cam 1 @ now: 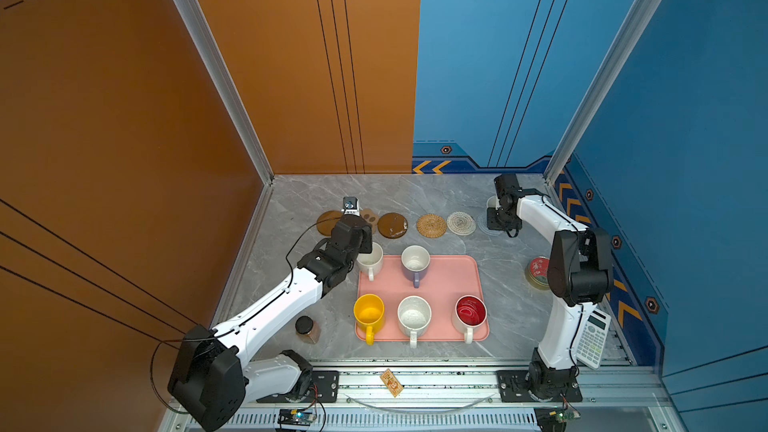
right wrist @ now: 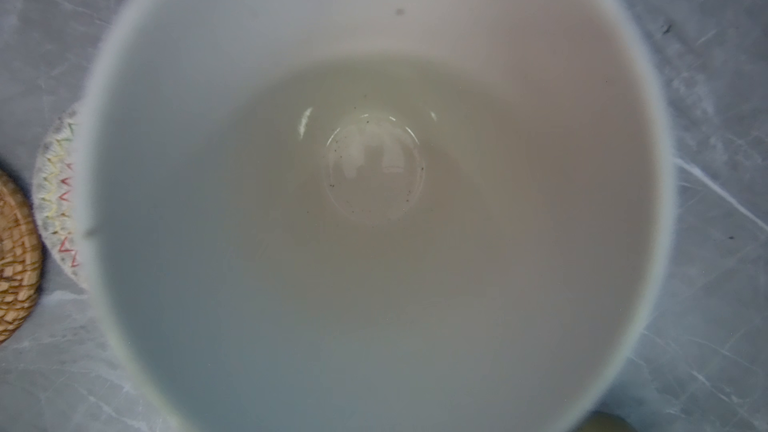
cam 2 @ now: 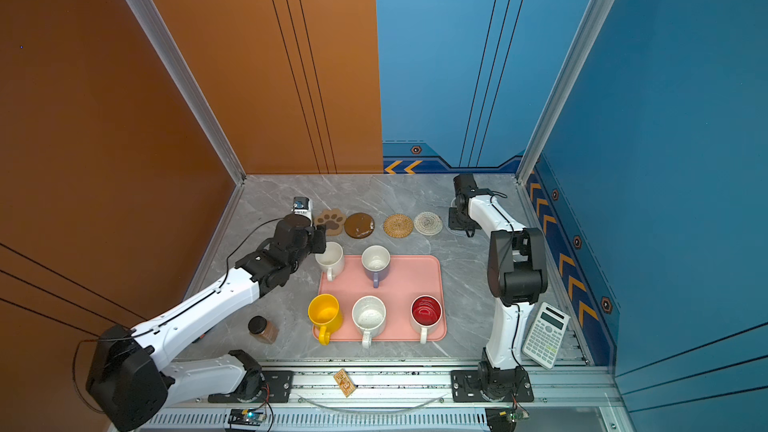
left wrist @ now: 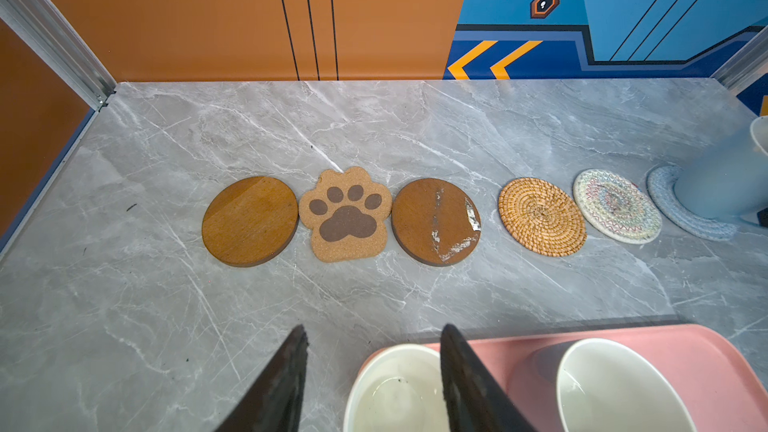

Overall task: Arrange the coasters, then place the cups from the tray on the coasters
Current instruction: 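Lower the blue-handled white mug onto the pale blue coaster with the right gripper, then open the right gripper and raise it off the mug while left gripper moves toward tray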

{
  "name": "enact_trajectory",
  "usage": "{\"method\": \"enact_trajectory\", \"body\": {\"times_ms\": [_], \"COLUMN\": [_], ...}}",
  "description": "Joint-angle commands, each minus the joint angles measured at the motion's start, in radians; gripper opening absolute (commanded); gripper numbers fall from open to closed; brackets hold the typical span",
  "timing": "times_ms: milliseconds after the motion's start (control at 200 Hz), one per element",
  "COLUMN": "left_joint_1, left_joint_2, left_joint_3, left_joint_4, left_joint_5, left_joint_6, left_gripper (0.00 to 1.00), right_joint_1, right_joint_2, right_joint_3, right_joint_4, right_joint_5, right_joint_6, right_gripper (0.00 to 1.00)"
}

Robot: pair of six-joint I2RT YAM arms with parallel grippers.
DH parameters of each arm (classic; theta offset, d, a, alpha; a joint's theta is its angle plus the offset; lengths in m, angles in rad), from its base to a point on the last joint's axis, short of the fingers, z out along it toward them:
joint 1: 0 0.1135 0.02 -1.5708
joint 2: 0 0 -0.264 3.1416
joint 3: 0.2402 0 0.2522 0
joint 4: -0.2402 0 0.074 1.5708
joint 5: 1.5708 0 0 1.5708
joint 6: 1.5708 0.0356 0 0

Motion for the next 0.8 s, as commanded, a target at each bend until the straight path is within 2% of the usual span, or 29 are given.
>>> {"method": "enact_trajectory", "body": {"times_ms": [0, 170, 355, 661, 796], "left_joint_1": [0.008, 0.008, 0.008, 0.009, 0.008], "left_joint_2": [-0.011, -0.014, -0.021, -0.031, -0.042], "left_joint_3": [-0.008, -0.009, -0.011, -0.015, -0.019], "left_joint_4": [-0.011, -0.013, -0.012, -0.020, -0.021], "left_joint_5": [0.001, 0.000, 0.000, -0.007, -0.009], "left_joint_6": [-0.009, -0.009, -0.010, -0.011, -0.011], "left_gripper": [0.53, 0.52, 0.52, 0.52, 0.53], "right_joint_1": [0.009, 0.010, 0.010, 0.011, 0.011], "right_joint_2": [0.009, 0.009, -0.003, -0.011, -0.022], "right_joint_3": [0.008, 0.006, 0.005, -0.002, -0.007], "right_joint_4": [0.018, 0.017, 0.017, 0.012, 0.009], "right_joint_5": [0.017, 0.012, 0.008, 0.008, 0.008], "right_joint_6": [0.007, 0.013, 0.014, 0.017, 0.017], "right_gripper": [0.00, 0.00, 0.15, 0.30, 0.40]}}
